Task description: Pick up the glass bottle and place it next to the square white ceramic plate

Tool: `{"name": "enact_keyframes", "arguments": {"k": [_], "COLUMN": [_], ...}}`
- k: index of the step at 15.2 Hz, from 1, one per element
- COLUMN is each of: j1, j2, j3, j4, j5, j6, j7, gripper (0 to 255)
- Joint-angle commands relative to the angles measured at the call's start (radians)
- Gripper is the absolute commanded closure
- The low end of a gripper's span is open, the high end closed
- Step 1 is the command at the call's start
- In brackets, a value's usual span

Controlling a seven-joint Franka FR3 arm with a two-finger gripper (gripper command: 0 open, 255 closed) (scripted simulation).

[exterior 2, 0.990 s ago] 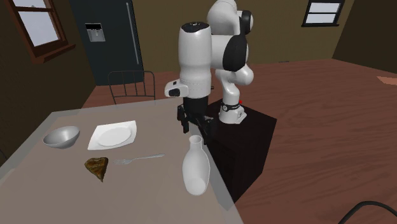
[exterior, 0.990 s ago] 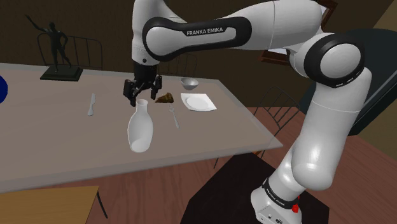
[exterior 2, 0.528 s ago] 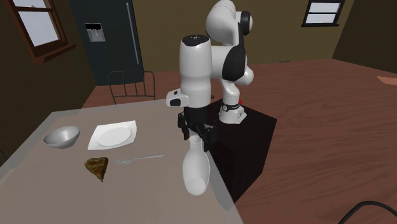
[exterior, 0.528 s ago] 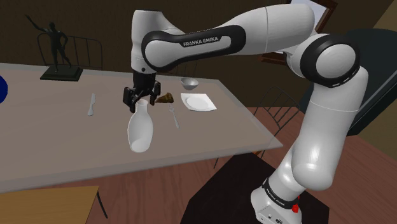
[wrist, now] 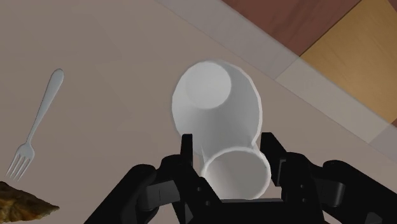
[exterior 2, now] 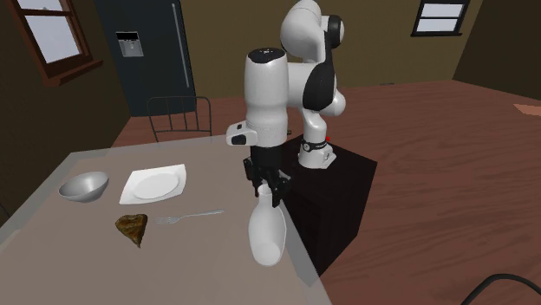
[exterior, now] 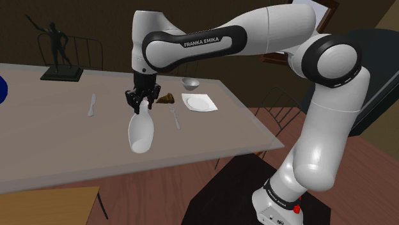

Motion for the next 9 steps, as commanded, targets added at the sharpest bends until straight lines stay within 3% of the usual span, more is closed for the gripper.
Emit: {"name": "enact_keyframes", "arguments": {"k": [1,9], "j1": [0.000,0.000], "j2": [0.000,-0.007], "j3": [0.000,0.001], "j4": [0.000,0.017], "j5": [0.000,0.003], "j6": [0.000,-0.024], "j7": [0.000,-0.002], "gripper": [255,255]}}
